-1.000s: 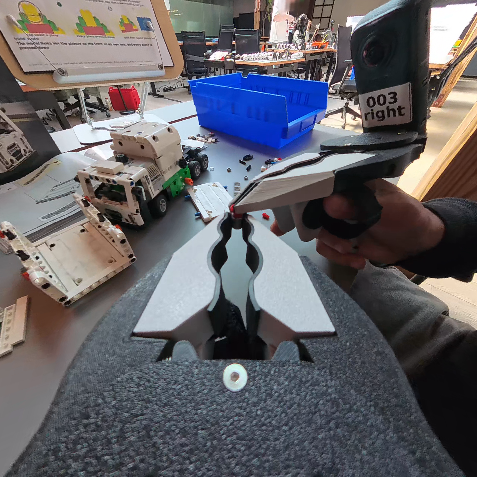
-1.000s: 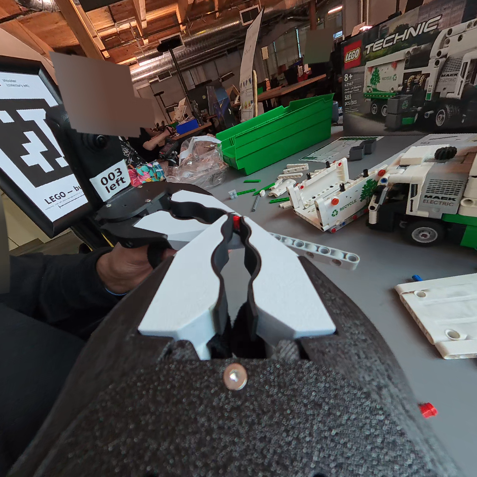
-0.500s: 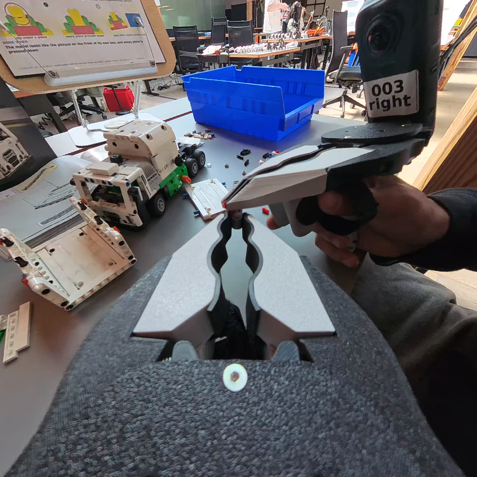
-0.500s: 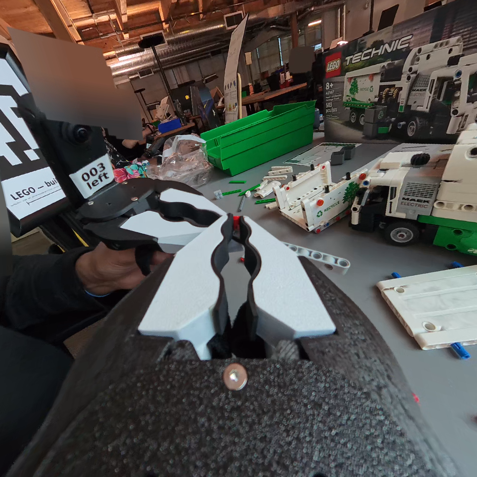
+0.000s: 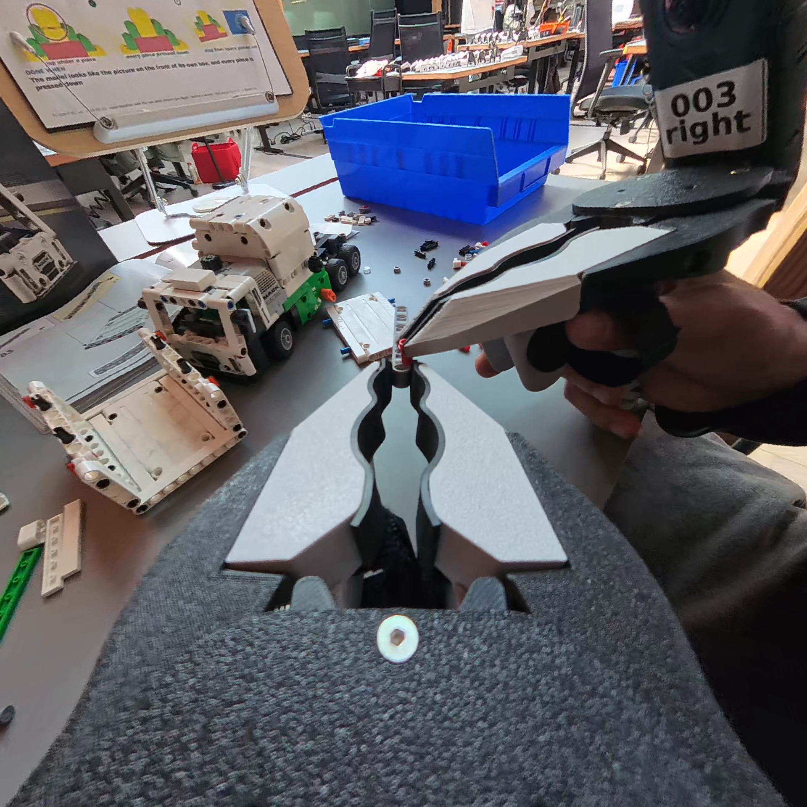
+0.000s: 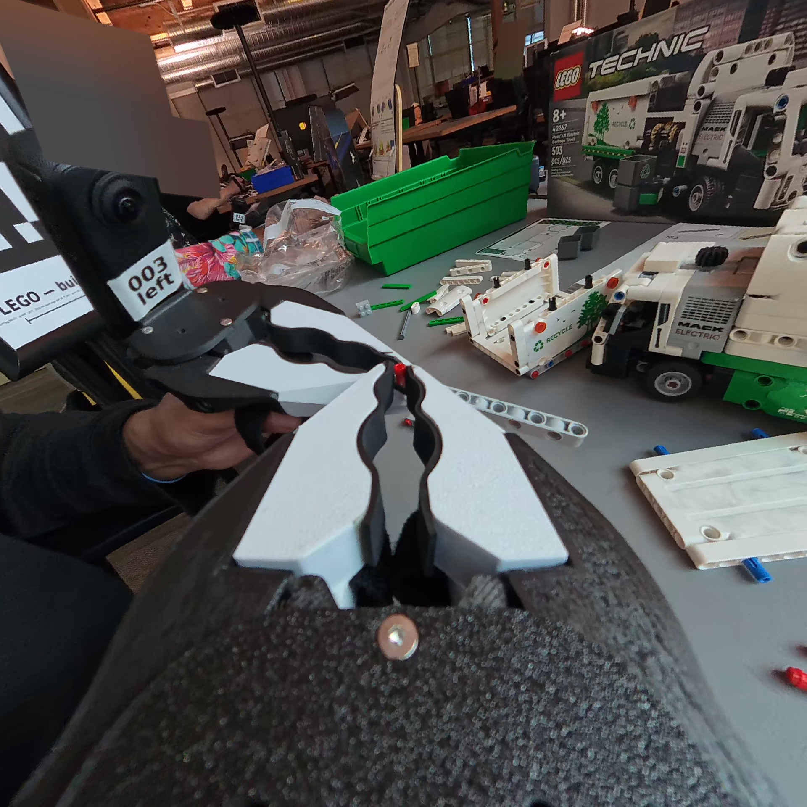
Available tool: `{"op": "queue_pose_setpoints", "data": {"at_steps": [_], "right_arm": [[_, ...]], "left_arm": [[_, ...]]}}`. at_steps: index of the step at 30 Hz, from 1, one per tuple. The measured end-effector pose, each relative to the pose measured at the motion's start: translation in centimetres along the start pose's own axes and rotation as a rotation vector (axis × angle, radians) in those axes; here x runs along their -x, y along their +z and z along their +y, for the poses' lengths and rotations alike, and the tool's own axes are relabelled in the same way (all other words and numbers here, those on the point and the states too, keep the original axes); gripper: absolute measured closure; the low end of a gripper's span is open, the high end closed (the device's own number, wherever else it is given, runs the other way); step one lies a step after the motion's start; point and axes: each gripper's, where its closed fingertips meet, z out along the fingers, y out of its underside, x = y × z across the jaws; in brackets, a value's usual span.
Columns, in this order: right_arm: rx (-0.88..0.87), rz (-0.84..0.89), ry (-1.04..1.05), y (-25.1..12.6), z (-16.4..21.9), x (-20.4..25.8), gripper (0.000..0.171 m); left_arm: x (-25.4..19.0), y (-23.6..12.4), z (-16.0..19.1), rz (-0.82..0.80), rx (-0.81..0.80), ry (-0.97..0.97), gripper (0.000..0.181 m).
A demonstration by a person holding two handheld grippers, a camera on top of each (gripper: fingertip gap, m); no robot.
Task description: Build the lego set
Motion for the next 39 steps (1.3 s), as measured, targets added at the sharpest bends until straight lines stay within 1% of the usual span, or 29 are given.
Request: {"op": "queue_pose_setpoints", "data": {"at_steps": [1,5,14,22,26,29,34,39], "right_arm": [[0.004,-0.002,0.003,0.0,0.0,0.0,0.168],[0.008,-0.006,0.040,0.0,0.0,0.0,0.168],[0.004,0.002,0.051,-0.3,-0.1,-0.3,0.168],[0.082,-0.015,0.020,-0.2,0.6,-0.1,0.168],[0.123,-0.035,0.033,-0.1,1.0,0.1,0.168],[0.147,-0.028,0.004,-0.1,1.2,0.1,0.168],[0.204,-0.008,-0.141,-0.3,1.6,0.2,0.168],[0.207,-0.008,-0.164,-0.6,1.8,0.2,0.168]], "left_arm": [[0.0,0.0,0.0,-0.003,0.001,0.011,0.175],[0.1,0.0,0.0,0.000,0.001,-0.003,0.175],[0.1,0.1,0.3,-0.030,0.016,0.075,0.175],[0.1,0.2,0.5,-0.045,0.027,0.131,0.176],[0.1,0.3,0.7,-0.067,0.038,0.210,0.176],[0.0,0.3,1.0,-0.073,0.047,0.262,0.176],[-0.3,0.2,1.1,-0.103,0.060,0.333,0.176],[-0.4,0.3,1.2,-0.124,0.074,0.379,0.176]]}}
